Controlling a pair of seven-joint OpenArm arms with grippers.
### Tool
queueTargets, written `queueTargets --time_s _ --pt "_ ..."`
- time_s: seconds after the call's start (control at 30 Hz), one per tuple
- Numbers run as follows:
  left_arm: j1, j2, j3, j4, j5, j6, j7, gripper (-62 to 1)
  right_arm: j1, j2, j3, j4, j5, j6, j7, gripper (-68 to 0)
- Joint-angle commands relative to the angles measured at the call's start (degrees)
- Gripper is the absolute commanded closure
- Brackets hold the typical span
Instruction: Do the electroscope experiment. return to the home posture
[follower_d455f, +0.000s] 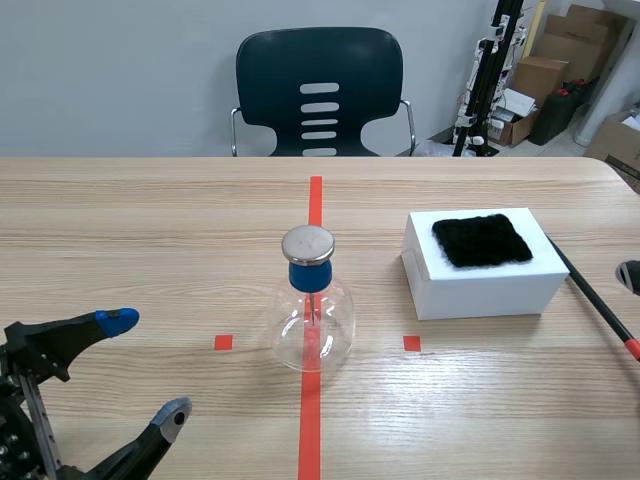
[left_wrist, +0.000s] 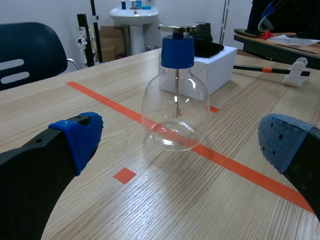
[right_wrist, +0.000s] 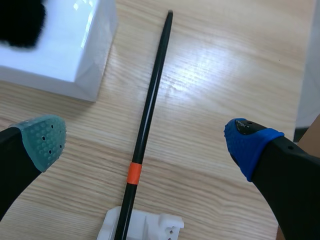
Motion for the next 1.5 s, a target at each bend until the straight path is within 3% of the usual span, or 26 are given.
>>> queueTargets --time_s 0.0,0.13,0.3,0.43,0.57,0.73,0.87,0.93,1.07,1.2,1.37,1.47 --pt "-0.1 -2.7 -0.4 2.1 -1.4 -0.5 0.2 -62.3 -3.6 1.5 3.7 3.2 -0.7 0.2 4.1 -67.9" --pt "2.7 -8.0 -2.8 7.0 -10.4 -0.6 2.7 -62.3 -14.7 0.2 12.2 11.5 -3.9 0.2 14.4 -67.9" --pt "8.3 -14.6 -9.0 15.7 -15.0 -0.6 9.7 -62.3 -27.1 -7.5 22.8 21.3 -10.3 0.2 26.4 -67.9" --pt "14.3 -18.3 -15.1 22.6 -18.6 -0.6 15.1 -62.3 -35.4 -15.5 28.1 29.6 -13.6 0.5 31.1 -67.9" --pt "20.5 -19.3 -21.9 29.4 -18.6 -0.3 20.9 -62.3 -41.0 -23.0 29.2 37.4 -19.0 0.5 31.5 -67.9" --pt "28.2 -19.3 -28.9 38.7 -18.6 2.3 28.6 -62.3 -45.8 -29.2 29.0 45.3 -20.9 0.7 29.5 -67.9" --pt "33.6 -18.3 -32.9 46.1 -18.6 7.5 35.5 -62.3 -46.4 -30.2 29.0 48.2 -26.3 0.7 19.0 -67.9" --pt "35.3 -16.6 -34.7 49.0 -18.6 9.2 38.7 -62.3 -46.5 -30.2 29.0 48.4 -26.3 0.9 13.0 -67.9" --pt "38.1 -12.3 -37.6 53.0 -17.3 9.5 40.7 -62.3 -46.3 -30.3 26.1 48.3 -27.1 1.5 11.5 -67.9" --pt "39.6 -8.1 -38.9 54.9 -12.8 9.5 40.7 -62.3 -45.2 -31.0 21.2 47.4 -31.1 1.5 15.6 -67.9" --pt "39.7 -2.3 -40.1 55.9 -11.5 9.5 40.6 -62.3 -45.2 -33.3 16.7 43.7 -35.2 2.3 31.8 -67.9" --pt "39.7 0.5 -40.6 56.3 -8.3 9.5 40.6 -62.3 -45.2 -34.8 15.7 40.2 -37.8 5.4 42.7 -67.9"
